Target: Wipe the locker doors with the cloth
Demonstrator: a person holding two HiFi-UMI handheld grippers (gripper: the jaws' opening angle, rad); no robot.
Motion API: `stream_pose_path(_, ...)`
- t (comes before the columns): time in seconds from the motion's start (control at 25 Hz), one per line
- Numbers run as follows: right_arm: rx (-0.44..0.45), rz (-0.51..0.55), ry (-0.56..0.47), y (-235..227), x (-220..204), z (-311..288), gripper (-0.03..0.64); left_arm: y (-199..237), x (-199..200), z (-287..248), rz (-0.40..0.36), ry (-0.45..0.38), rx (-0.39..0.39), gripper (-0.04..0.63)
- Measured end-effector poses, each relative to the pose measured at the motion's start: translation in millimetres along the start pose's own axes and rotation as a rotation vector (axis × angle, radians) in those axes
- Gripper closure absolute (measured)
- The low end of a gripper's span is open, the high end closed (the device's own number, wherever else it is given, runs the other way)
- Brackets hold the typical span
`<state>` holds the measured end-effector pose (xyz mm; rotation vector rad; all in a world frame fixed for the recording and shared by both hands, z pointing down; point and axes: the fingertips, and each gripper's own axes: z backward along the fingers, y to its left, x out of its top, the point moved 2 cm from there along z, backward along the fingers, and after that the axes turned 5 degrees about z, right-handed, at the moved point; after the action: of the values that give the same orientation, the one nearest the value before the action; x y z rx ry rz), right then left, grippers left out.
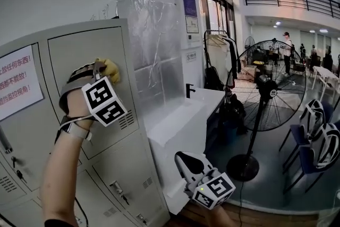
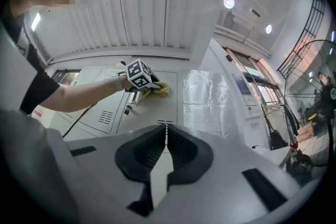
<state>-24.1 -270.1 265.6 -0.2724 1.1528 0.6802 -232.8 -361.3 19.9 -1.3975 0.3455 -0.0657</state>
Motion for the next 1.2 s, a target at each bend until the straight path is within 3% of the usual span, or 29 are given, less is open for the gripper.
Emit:
stream_pose_path(0.24, -0.063, 0.019, 0.005, -19.1, -0.3, 14.6, 0.595, -19.5, 34.2, -32.4, -0.011, -0.038, -0.029, 0.511)
stream_pose_path(0.64, -0.085, 0.134, -0.03, -22.1, 25.4, 2.2, 0.595, -22.7, 60.3, -52.1, 0.004, -0.079, 0.012, 0.509)
stream_pose_path(0.88, -0.022, 0.135, -0.06, -5.2, 33.3, -18.5, 0.595, -1.3, 48.7, -38.1, 0.017, -0.08, 0.066, 0.509)
stream_pose_path(1.2, 0.101, 0.097, -0.097, 38.7, 33.7, -51.0, 0.595, 39.2, 0.9, 7.0, 0.045, -0.045, 0.146, 0.509)
